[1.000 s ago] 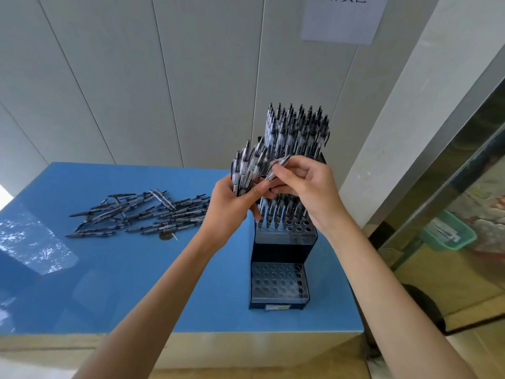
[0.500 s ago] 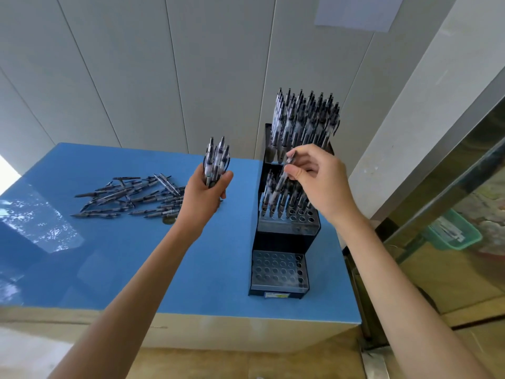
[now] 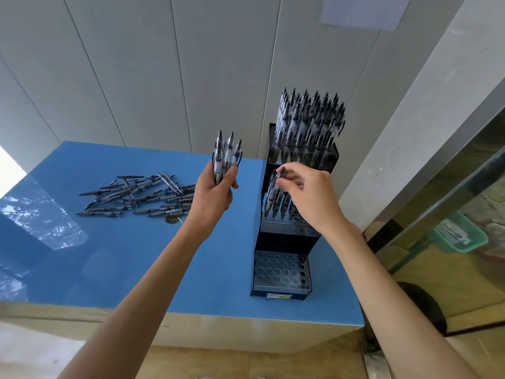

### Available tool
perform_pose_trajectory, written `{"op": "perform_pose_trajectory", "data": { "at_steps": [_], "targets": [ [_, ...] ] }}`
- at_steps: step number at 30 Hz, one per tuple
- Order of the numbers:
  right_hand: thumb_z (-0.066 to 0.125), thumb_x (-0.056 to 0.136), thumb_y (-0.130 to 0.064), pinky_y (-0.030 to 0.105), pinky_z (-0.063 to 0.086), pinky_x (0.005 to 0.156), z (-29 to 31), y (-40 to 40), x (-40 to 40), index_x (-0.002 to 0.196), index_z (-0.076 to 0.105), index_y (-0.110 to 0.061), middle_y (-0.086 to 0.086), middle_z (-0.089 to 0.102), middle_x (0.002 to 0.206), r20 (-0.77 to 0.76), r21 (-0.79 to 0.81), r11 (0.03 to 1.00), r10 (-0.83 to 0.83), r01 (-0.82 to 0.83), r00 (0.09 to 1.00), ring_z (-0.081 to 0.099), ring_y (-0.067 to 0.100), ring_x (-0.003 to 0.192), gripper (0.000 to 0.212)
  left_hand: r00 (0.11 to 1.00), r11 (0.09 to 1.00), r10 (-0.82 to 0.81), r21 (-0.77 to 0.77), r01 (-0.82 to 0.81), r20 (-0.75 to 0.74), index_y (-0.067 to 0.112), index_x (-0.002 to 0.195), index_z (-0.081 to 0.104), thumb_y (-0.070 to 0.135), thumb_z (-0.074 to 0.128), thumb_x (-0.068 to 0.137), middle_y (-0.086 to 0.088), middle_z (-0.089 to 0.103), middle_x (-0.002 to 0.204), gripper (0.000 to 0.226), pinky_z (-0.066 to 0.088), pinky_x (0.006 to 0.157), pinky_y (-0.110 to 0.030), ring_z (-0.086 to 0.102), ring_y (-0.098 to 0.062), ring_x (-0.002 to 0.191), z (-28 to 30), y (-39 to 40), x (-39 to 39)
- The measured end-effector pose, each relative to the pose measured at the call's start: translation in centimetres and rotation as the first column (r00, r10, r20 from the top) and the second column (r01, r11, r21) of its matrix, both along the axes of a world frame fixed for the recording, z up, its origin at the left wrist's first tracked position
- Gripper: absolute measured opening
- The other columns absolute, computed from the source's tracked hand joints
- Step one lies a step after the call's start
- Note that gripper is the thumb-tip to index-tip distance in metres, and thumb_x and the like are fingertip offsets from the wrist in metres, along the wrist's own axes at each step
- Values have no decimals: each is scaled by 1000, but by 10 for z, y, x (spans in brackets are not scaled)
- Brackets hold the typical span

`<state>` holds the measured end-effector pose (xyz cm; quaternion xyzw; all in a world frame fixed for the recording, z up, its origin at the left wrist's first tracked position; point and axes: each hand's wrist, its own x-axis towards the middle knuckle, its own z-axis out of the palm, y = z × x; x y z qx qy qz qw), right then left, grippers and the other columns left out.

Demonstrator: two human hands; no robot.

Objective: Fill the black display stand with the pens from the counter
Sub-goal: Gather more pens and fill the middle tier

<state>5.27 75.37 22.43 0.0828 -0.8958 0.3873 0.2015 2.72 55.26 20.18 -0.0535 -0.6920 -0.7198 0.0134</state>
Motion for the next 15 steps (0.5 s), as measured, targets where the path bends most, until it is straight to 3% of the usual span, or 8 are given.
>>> {"op": "perform_pose_trajectory", "data": {
  "at_steps": [4,15],
  "targets": [
    [70,91,-3,22,58,81,5,0,-2,104,74,-8,-5,70,85,11,30,1000,-8,8,1000,71,8,79,15,1000,1000,-16,18,16,-20,21,93,54,28,54,106,2,58,75,15,31,44,-24,36,-15,49,4,5,1],
    [72,89,-3,38,59,89,-22,-2,-3,104,73,-7,3,77,92,95,48,999,18,-23,995,73,10,87,15,998,999,-49,-11,48,-34,15,107,58,33,51,107,5,61,75,20,30,44,-25,36,-17,49,8,8,-2]
  ]
}}
